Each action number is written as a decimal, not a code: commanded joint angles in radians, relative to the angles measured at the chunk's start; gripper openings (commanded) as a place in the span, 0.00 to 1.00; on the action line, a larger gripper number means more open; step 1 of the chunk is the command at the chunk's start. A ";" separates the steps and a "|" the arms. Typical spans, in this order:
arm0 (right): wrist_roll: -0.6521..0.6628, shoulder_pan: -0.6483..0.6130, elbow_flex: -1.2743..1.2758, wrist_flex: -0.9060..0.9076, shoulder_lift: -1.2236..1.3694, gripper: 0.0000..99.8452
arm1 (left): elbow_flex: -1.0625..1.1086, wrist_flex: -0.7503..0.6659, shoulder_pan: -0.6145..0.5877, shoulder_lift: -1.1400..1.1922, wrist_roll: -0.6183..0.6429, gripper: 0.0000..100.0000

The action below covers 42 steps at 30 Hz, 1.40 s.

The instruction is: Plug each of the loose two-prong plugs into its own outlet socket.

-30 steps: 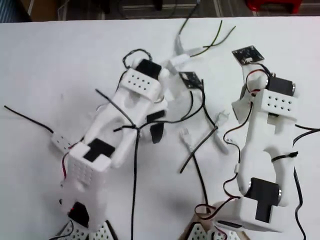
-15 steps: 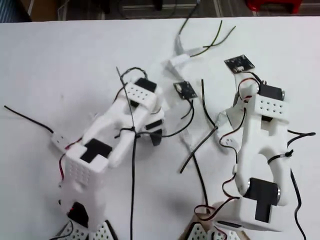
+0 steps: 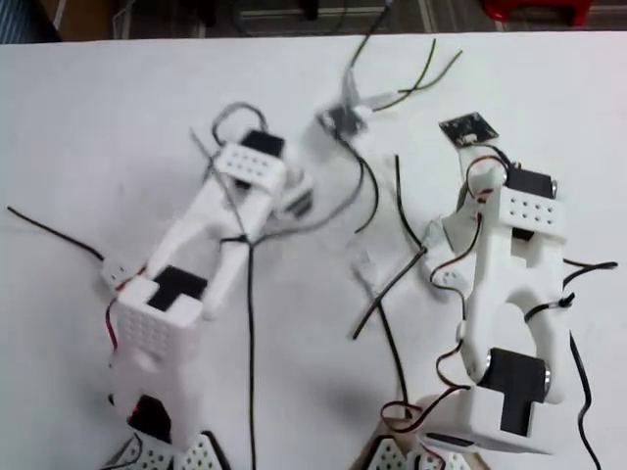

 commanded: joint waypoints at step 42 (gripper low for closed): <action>0.003 0.050 0.023 0.010 -0.051 0.24 | -1.393 0.347 -0.346 0.607 0.028 0.29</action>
